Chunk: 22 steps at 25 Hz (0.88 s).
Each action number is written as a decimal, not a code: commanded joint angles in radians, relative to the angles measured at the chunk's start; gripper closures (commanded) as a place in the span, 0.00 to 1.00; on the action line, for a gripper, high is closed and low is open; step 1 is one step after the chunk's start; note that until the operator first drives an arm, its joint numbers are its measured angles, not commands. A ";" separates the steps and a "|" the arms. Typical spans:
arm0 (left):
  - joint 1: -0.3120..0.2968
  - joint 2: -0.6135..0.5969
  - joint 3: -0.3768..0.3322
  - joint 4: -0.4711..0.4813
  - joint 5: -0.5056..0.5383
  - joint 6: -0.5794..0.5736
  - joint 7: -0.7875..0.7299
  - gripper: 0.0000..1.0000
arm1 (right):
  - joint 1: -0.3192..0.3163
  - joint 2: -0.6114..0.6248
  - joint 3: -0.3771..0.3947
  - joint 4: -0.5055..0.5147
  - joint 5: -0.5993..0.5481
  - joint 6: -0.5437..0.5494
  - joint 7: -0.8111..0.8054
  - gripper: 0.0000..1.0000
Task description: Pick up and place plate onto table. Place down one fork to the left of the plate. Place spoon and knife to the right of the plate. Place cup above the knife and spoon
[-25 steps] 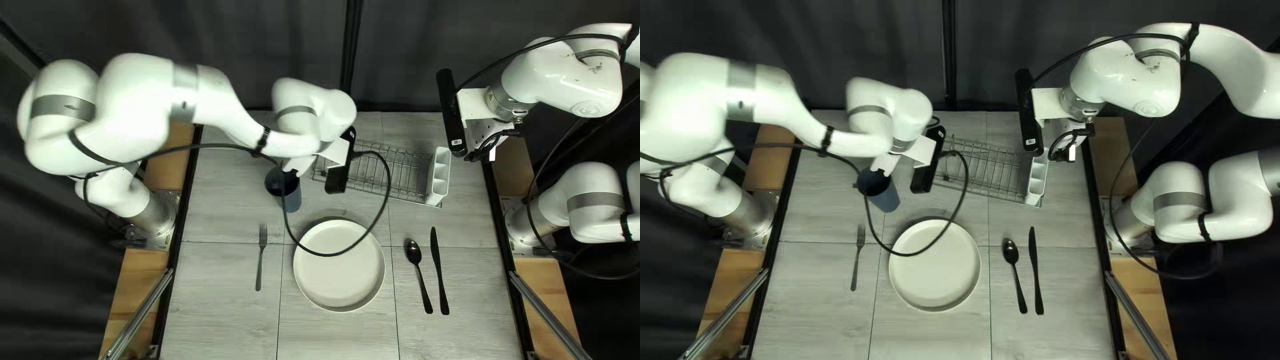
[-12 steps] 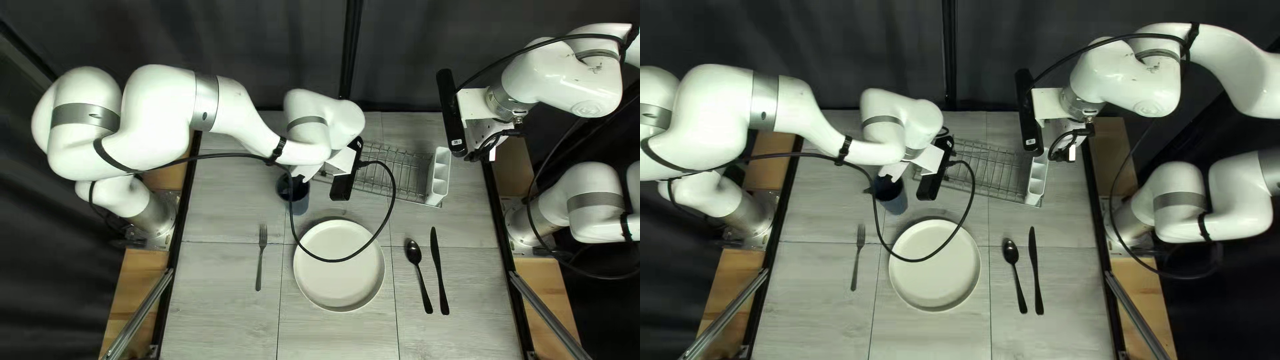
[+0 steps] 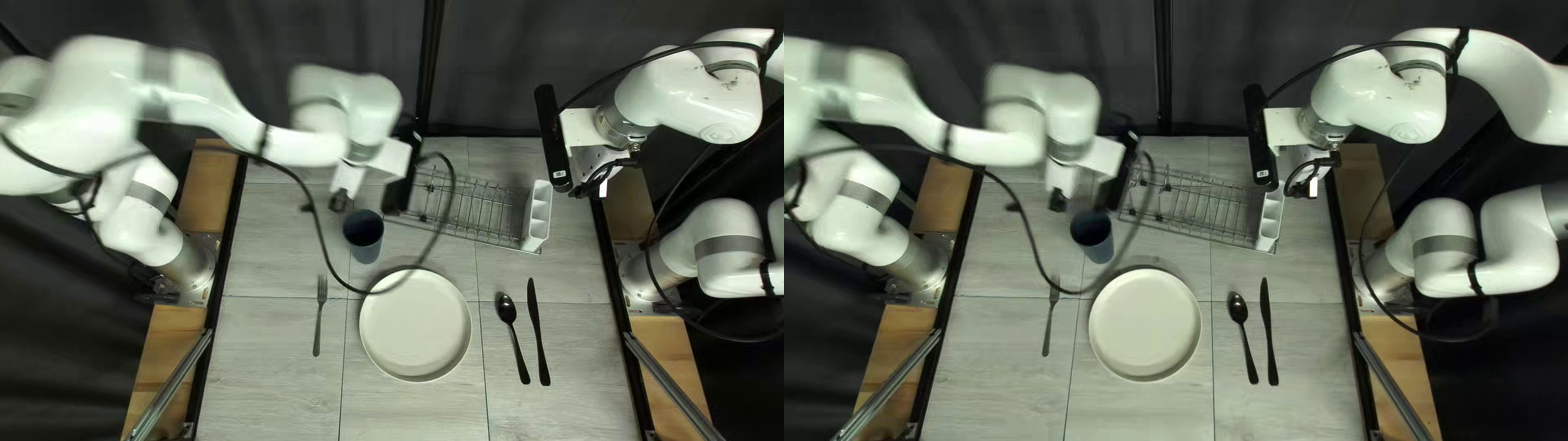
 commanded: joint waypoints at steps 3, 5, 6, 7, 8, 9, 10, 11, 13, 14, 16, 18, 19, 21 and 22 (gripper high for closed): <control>0.034 -0.231 -0.034 -0.135 0.028 0.021 -0.037 0.00 | 0.000 0.000 0.000 0.000 0.000 0.000 0.000 0.00; 0.046 -0.290 -0.034 -0.164 0.034 0.035 -0.034 0.00 | 0.000 0.000 0.000 0.000 0.000 0.000 0.000 0.00; 0.054 -0.323 -0.028 -0.178 0.038 0.050 -0.025 0.00 | 0.000 0.000 0.000 0.000 0.000 0.000 0.000 0.00; 0.057 -0.335 -0.025 -0.182 0.039 0.056 -0.020 0.00 | 0.000 0.000 0.000 0.000 0.000 0.000 0.000 0.00; 0.068 -0.369 -0.015 -0.185 0.047 0.080 -0.004 0.00 | 0.000 0.000 0.000 0.000 0.000 0.000 0.000 0.00; 0.075 -0.382 -0.006 -0.178 0.054 0.100 0.008 0.00 | 0.000 0.000 0.000 0.000 0.000 0.000 0.000 0.00; 0.086 -0.399 0.011 -0.160 0.067 0.135 0.034 0.00 | 0.000 0.000 0.000 0.000 0.000 0.000 0.000 0.00; 0.095 -0.410 0.024 -0.145 0.077 0.162 0.053 0.00 | 0.000 0.000 0.000 0.000 0.000 0.000 0.000 0.00; 0.106 -0.425 0.033 -0.134 0.088 0.191 0.067 0.00 | 0.000 0.000 0.000 0.000 0.000 0.000 0.000 0.00; 0.106 -0.425 0.033 -0.134 0.088 0.191 0.067 0.00 | 0.000 0.000 0.000 0.000 0.000 0.000 0.000 0.00; 0.106 -0.425 0.033 -0.134 0.088 0.191 0.067 0.00 | 0.000 0.000 0.000 0.000 0.000 0.000 0.000 0.00; 0.106 -0.425 0.033 -0.134 0.088 0.191 0.067 0.00 | 0.000 0.000 0.000 0.000 0.000 0.000 0.000 0.00; 0.106 -0.425 0.033 -0.134 0.088 0.191 0.067 0.00 | 0.000 0.000 0.000 0.000 0.000 0.000 0.000 0.00; 0.106 -0.425 0.033 -0.134 0.088 0.191 0.067 0.00 | 0.000 0.000 0.000 0.000 0.000 0.000 0.000 0.00; 0.106 -0.425 0.033 -0.134 0.088 0.191 0.067 0.00 | 0.007 0.010 0.010 -0.001 -0.009 -0.012 -0.006 0.00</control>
